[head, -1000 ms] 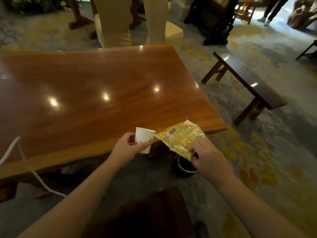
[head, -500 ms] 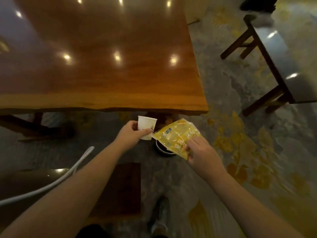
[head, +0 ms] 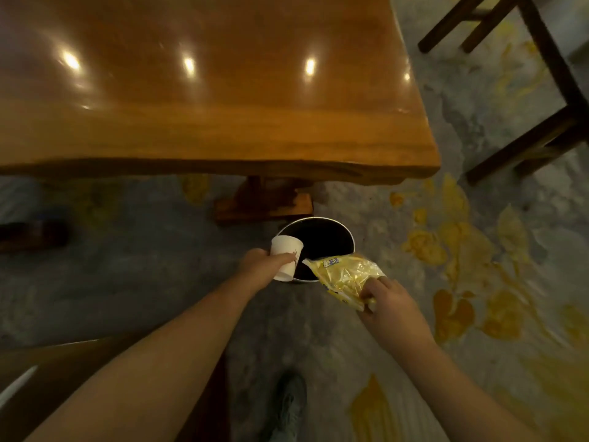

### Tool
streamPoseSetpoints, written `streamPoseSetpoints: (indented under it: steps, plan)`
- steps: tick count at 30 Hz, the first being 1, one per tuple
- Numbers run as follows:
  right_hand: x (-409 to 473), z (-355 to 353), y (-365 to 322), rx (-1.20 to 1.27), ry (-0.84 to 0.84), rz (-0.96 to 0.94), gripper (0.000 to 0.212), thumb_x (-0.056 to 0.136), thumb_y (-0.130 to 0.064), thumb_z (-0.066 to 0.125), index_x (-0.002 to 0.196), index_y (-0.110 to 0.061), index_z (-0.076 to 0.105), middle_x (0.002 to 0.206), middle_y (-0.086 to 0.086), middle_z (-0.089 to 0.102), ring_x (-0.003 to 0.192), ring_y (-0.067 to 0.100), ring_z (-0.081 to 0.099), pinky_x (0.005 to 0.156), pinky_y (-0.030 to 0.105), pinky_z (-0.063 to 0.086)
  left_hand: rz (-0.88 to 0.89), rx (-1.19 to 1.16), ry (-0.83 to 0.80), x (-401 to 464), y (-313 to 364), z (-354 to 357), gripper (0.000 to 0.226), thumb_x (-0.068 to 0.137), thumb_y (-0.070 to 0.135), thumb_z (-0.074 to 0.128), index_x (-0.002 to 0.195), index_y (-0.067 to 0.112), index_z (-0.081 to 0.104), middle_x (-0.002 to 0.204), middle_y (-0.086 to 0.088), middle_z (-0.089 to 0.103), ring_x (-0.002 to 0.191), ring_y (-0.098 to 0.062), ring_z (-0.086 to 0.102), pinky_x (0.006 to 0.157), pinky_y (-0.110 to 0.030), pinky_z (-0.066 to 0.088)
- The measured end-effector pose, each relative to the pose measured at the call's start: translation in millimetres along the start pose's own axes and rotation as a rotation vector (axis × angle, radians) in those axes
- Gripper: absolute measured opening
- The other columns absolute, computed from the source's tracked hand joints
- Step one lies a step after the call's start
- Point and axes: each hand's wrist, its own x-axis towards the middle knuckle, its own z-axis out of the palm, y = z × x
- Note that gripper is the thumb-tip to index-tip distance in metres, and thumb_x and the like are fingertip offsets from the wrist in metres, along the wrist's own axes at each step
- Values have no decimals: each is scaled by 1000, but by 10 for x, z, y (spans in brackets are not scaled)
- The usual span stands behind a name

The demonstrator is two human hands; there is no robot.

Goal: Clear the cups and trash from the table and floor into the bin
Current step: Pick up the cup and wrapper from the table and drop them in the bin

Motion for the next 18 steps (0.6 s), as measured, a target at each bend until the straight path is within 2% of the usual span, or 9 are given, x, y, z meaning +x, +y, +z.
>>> streamPoseSetpoints:
  steps: [2, 4, 6, 9, 12, 15, 18]
  plan:
    - [68, 109, 119, -16, -17, 11, 18, 70, -9, 79, 83, -13, 67, 88, 2, 63, 85, 27, 59, 65, 31, 43, -21, -39, -8, 190, 8, 145, 65, 55, 64, 79, 95, 13, 71, 83, -2, 68, 72, -17, 66, 50, -27, 45]
    - [99, 166, 222, -29, -56, 17, 17, 73, -10, 78, 85, -12, 67, 90, 3, 63, 86, 28, 59, 67, 32, 42, -40, -101, -30, 341, 15, 275, 83, 53, 66, 80, 112, 10, 68, 96, -5, 69, 80, -20, 67, 51, -29, 46]
    - [121, 183, 303, -20, -83, 22, 17, 74, -8, 77, 87, -10, 67, 91, 5, 63, 88, 29, 59, 69, 34, 44, -74, -147, -81, 413, 38, 349, 89, 58, 69, 78, 124, 11, 62, 109, -7, 68, 85, -20, 67, 52, -31, 47]
    - [168, 184, 371, -19, -96, 43, 15, 77, -10, 75, 88, -9, 67, 92, 6, 63, 90, 28, 58, 70, 37, 47, -96, -141, -95, 416, 74, 353, 73, 76, 64, 71, 127, 13, 58, 112, -7, 68, 82, -17, 65, 54, -32, 47]
    - [313, 222, 402, -25, -99, 69, 13, 79, -13, 73, 90, -9, 66, 93, 6, 63, 89, 29, 58, 68, 39, 50, -2, -41, -50, 358, 55, 210, 39, 87, 52, 65, 102, 15, 66, 103, -8, 70, 81, -19, 66, 60, -32, 49]
    - [570, 316, 396, -40, -105, 67, 12, 80, -13, 69, 89, -8, 65, 92, 9, 62, 89, 32, 59, 67, 39, 50, 167, 115, 20, 290, -25, -40, 29, 88, 48, 65, 93, 19, 68, 92, -4, 71, 86, -22, 67, 73, -35, 51]
    - [901, 436, 373, -72, -130, 73, 16, 80, -14, 65, 95, -8, 65, 98, 13, 64, 94, 35, 59, 70, 37, 47, 268, 221, 94, 283, -106, -284, 27, 87, 46, 69, 100, 23, 66, 89, 8, 66, 85, -12, 63, 65, -26, 43]
